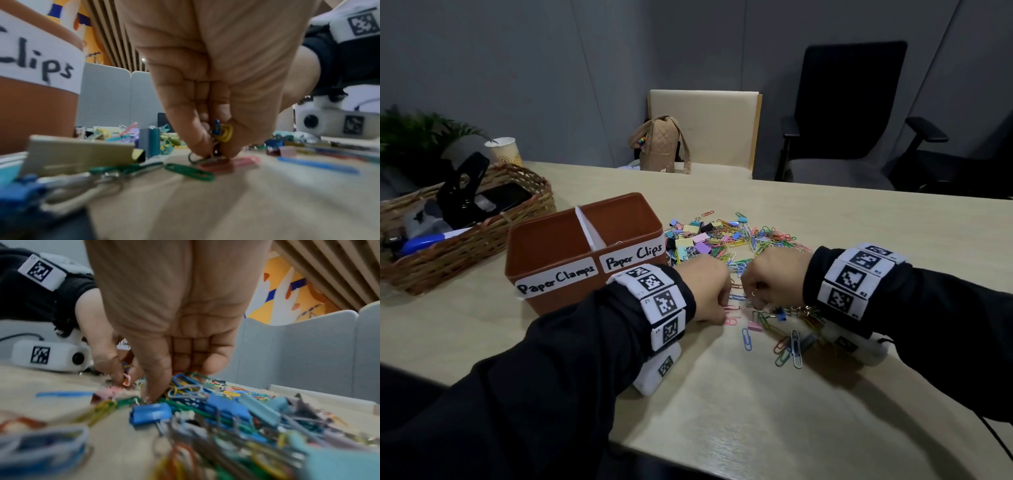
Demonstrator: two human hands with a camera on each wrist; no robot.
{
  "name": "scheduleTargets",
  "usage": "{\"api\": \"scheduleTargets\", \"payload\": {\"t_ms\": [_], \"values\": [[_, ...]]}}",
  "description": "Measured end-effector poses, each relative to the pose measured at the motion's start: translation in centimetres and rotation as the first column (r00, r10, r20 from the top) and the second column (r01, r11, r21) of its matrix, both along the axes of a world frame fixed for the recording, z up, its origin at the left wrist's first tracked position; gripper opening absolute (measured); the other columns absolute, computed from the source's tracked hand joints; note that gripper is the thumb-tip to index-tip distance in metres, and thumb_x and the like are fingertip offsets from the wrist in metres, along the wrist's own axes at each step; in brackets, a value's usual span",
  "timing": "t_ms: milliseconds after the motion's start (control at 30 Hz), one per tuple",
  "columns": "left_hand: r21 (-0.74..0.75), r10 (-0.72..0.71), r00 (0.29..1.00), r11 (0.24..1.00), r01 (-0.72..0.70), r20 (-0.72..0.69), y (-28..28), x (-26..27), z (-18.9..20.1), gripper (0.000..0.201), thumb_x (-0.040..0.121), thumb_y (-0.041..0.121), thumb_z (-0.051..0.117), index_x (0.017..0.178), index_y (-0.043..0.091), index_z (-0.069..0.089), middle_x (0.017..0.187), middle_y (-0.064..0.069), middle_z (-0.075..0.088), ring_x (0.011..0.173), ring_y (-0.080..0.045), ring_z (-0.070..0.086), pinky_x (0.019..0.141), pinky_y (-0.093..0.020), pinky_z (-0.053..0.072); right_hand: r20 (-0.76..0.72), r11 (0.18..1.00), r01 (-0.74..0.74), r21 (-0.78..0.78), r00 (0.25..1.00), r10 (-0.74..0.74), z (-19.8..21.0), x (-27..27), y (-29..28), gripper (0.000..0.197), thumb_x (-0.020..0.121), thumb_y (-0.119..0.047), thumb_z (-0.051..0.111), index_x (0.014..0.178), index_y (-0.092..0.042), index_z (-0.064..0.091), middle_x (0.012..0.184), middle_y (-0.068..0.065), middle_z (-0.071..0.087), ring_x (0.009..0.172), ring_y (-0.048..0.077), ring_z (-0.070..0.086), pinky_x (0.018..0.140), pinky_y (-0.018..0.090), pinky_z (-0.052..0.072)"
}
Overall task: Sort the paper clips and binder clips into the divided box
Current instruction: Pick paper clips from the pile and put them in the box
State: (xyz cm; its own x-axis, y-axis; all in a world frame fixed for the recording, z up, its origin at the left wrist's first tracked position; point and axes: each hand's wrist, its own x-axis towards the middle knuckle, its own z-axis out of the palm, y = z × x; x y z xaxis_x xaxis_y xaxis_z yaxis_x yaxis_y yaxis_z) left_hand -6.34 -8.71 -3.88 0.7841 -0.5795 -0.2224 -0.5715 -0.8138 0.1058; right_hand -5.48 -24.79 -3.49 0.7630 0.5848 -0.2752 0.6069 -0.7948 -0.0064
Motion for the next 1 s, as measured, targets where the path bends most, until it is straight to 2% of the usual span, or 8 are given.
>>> {"api": "scheduleTargets", "payload": {"t_ms": [200,267,433,533,667,767,867,1000], "values": [[-0.162,0.131,0.989,0.98,-0.119,0.065,3.1,0.1,2.8,0.008,0.078,0.018,0.066,0.076,0.014,0.072,0.074,0.004,0.068,0.069,-0.013,0.06,0.061,-0.022,0.045,-0.133,0.891,0.238,0.386,0.971,-0.201,1.4,1.3,0.5,0.004,0.077,-0.018,0.077,0.08,-0.02,0.074,0.059,-0.023,0.061,0.063,-0.006,0.055,0.055,0.007,0.036],[-0.217,0.166,0.981,0.966,-0.142,0.099,4.1,0.1,3.9,0.008,0.079,0.017,0.068,0.078,0.012,0.074,0.078,0.003,0.07,0.076,-0.013,0.064,0.07,-0.026,0.05,-0.209,0.802,0.318,0.505,0.947,-0.244,1.6,2.0,0.8,0.009,0.077,-0.014,0.078,0.074,-0.02,0.072,0.058,-0.017,0.064,0.055,-0.005,0.056,0.059,0.012,0.043],[-0.336,0.325,0.923,0.909,-0.244,0.207,7.0,1.1,6.3,0.006,0.082,0.024,0.07,0.082,0.018,0.073,0.071,0.013,0.058,0.077,-0.007,0.06,0.053,-0.014,0.038,-0.312,0.613,0.406,0.678,0.914,-0.26,2.4,2.8,2.3,0.01,0.08,-0.005,0.074,0.073,-0.009,0.068,0.061,0.004,0.066,0.046,0.006,0.054,0.048,0.019,0.044],[-0.415,0.414,0.87,0.864,-0.284,0.268,8.8,2.2,7.1,0.005,0.081,0.024,0.071,0.079,0.019,0.073,0.069,0.01,0.06,0.068,-0.008,0.055,0.061,-0.019,0.04,-0.325,0.426,0.408,0.808,0.91,-0.256,3.3,3.1,3.9,0.008,0.082,0.001,0.07,0.075,-0.002,0.067,0.063,0.011,0.064,0.047,0.012,0.054,0.046,0.022,0.047],[-0.349,0.479,0.82,0.861,-0.37,0.313,10.9,3.6,6.6,0.005,0.083,0.016,0.068,0.084,0.017,0.072,0.079,0.004,0.062,0.08,-0.013,0.058,0.073,-0.022,0.044,-0.343,0.129,0.382,0.915,0.906,-0.248,4.1,4.2,6.8,0.011,0.083,0.005,0.067,0.076,-0.002,0.063,0.063,0.01,0.063,0.045,0.01,0.057,0.05,0.024,0.051],[-0.275,0.492,0.817,0.865,-0.42,0.301,11.7,4.0,5.8,0.006,0.082,0.016,0.068,0.086,0.019,0.071,0.083,0.003,0.063,0.079,-0.014,0.055,0.071,-0.021,0.042,-0.375,0.014,0.385,0.923,0.907,-0.192,4.1,4.9,9.5,0.014,0.084,0.007,0.065,0.075,-0.003,0.06,0.065,0.01,0.062,0.045,0.007,0.058,0.05,0.02,0.052],[-0.297,0.525,0.813,0.841,-0.452,0.252,12.0,4.0,5.6,0.013,0.077,0.021,0.076,0.088,0.023,0.068,0.082,0.005,0.064,0.085,-0.016,0.061,0.076,-0.024,0.048,-0.393,0.014,0.401,0.916,0.904,-0.171,3.1,5.4,11.7,0.018,0.083,0.005,0.066,0.071,-0.008,0.06,0.064,0.01,0.062,0.048,0.011,0.059,0.055,0.026,0.054],[-0.328,0.539,0.812,0.826,-0.458,0.224,12.1,3.7,5.6,0.027,0.074,0.022,0.079,0.097,0.021,0.065,0.093,-0.003,0.068,0.093,-0.022,0.063,0.085,-0.035,0.052,-0.374,0.164,0.405,0.899,0.907,-0.193,2.5,5.3,12.6,0.009,0.083,0.0,0.069,0.088,-0.007,0.069,0.068,0.008,0.066,0.053,0.014,0.056,0.055,0.026,0.051]]}}
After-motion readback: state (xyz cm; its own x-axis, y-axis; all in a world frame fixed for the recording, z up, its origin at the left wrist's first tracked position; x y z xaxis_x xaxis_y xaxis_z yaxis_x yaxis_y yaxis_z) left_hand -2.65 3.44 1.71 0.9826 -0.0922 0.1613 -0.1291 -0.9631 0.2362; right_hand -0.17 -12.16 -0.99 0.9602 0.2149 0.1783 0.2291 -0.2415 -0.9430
